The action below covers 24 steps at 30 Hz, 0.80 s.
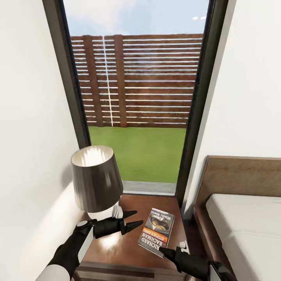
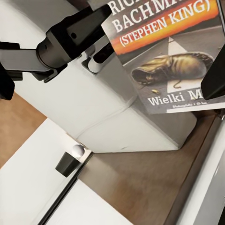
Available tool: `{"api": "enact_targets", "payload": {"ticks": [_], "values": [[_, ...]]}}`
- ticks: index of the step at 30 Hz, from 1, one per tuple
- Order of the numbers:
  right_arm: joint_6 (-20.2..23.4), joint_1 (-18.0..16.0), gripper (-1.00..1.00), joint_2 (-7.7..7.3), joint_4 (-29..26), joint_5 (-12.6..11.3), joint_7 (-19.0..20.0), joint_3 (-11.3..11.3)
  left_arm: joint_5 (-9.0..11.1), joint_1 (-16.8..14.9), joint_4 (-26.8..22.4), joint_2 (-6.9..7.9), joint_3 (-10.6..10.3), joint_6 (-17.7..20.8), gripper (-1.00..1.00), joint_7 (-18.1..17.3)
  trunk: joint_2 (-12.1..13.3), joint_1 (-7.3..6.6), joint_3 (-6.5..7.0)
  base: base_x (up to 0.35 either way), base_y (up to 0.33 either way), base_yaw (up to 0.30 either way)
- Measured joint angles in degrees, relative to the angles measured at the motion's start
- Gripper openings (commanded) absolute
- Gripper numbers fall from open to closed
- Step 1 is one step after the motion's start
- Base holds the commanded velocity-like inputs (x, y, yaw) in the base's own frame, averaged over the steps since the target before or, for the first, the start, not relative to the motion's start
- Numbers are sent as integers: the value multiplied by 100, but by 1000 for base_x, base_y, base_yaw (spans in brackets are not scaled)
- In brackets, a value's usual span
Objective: In the bedroom, move the book from the bed onto either nightstand, and place the two sandals side by side next to the bed.
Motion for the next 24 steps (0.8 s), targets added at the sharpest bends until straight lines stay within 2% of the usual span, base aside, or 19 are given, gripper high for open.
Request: {"api": "enact_targets", "payload": {"ticks": [24], "values": [[-1, 0, -100, 11, 4, 2, 0, 9, 0, 0, 9, -5, -8, 0, 100, 10, -963, 527, -431, 0, 0, 0]]}}
